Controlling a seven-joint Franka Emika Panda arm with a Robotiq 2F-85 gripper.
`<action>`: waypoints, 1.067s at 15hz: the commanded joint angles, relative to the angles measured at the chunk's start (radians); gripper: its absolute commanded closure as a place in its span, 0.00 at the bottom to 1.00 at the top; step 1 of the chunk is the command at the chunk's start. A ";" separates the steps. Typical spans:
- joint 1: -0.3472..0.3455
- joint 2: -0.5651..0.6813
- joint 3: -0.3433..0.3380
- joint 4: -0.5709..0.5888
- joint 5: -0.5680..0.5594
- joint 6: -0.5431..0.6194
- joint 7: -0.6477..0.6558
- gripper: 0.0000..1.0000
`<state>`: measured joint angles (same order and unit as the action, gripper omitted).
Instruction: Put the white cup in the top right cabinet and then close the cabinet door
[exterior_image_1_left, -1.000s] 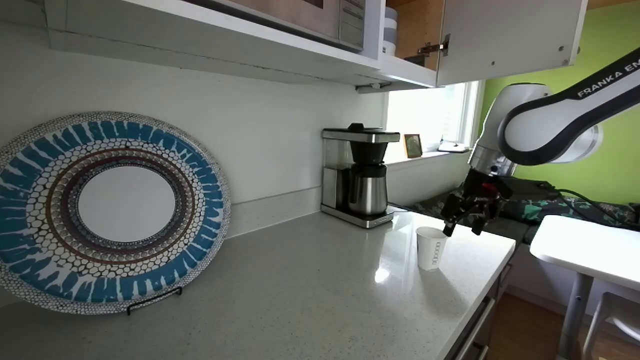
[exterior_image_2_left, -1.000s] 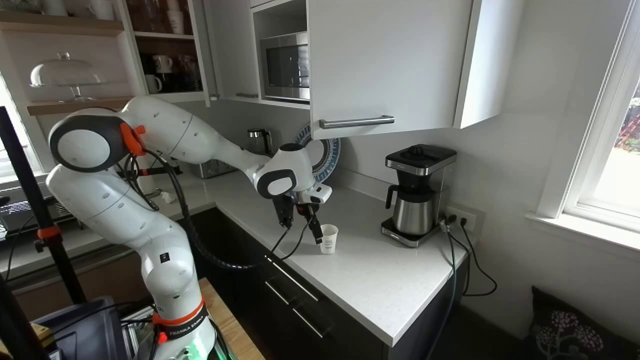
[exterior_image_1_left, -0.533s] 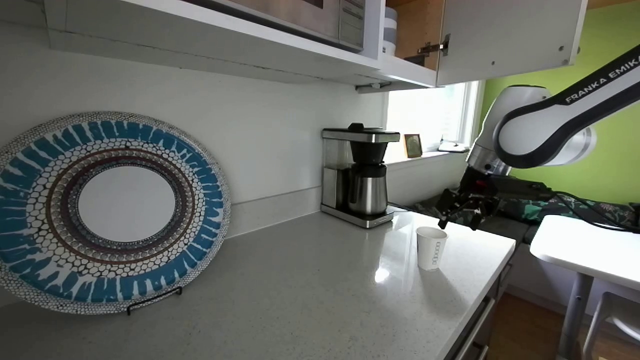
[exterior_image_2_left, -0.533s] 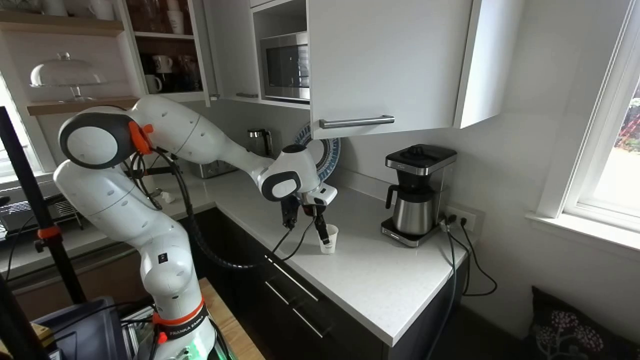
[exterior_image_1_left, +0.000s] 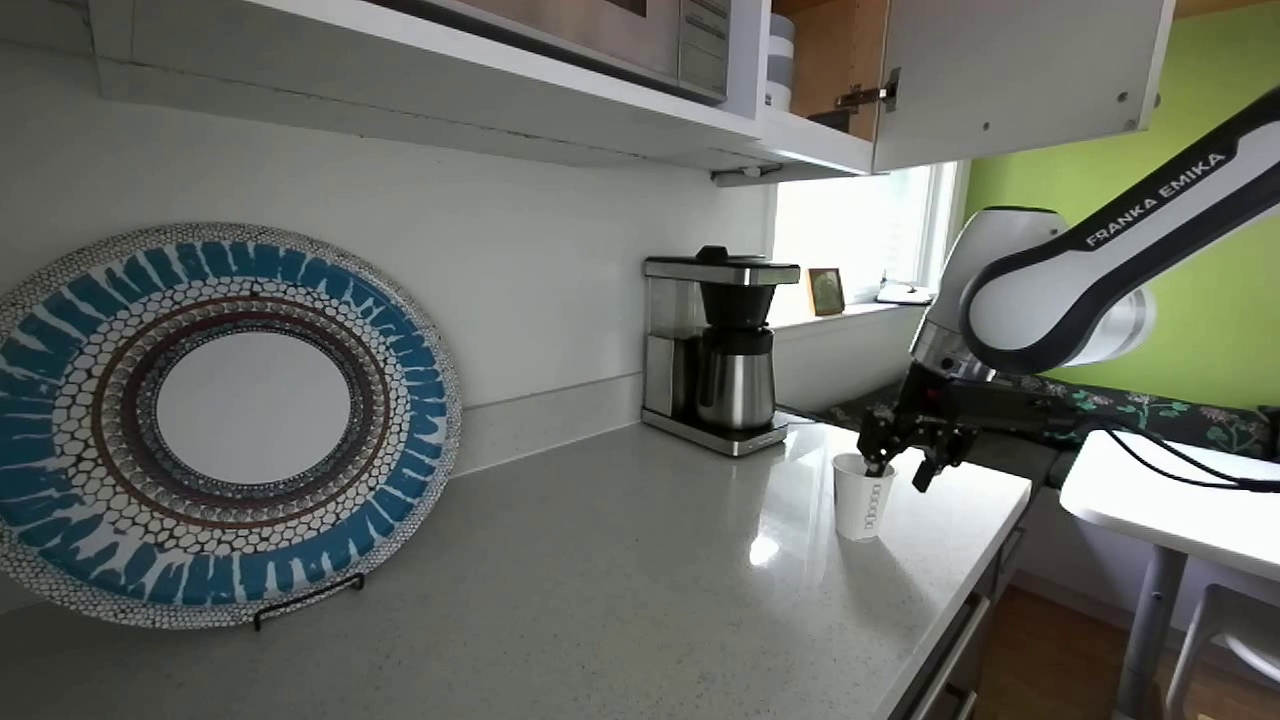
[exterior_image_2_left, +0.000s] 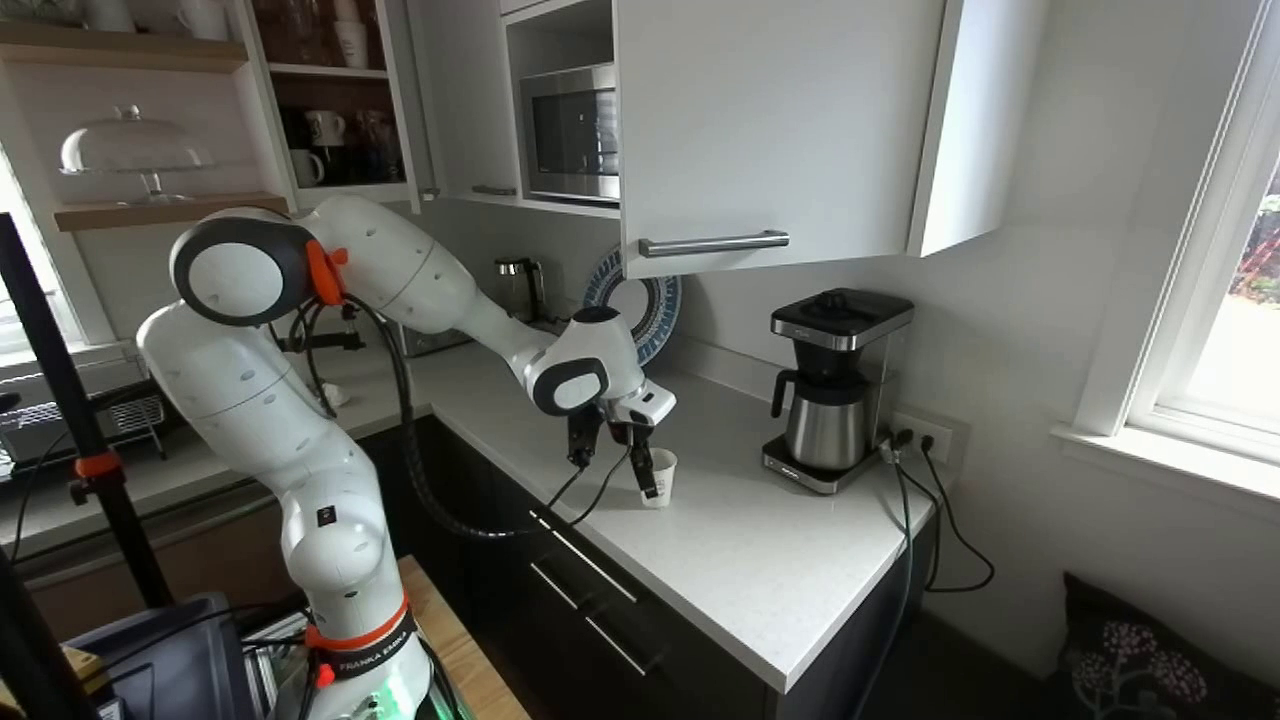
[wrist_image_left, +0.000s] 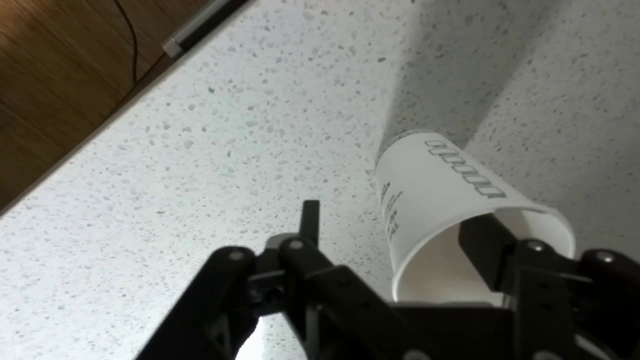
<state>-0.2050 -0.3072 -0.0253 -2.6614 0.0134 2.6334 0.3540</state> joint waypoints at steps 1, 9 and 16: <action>0.011 0.029 -0.002 0.014 0.022 0.015 0.021 0.58; 0.015 -0.008 -0.002 0.038 0.033 -0.004 0.032 1.00; 0.013 -0.155 0.040 0.081 0.016 -0.087 0.085 0.99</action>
<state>-0.1914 -0.3578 -0.0153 -2.5898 0.0316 2.6223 0.3822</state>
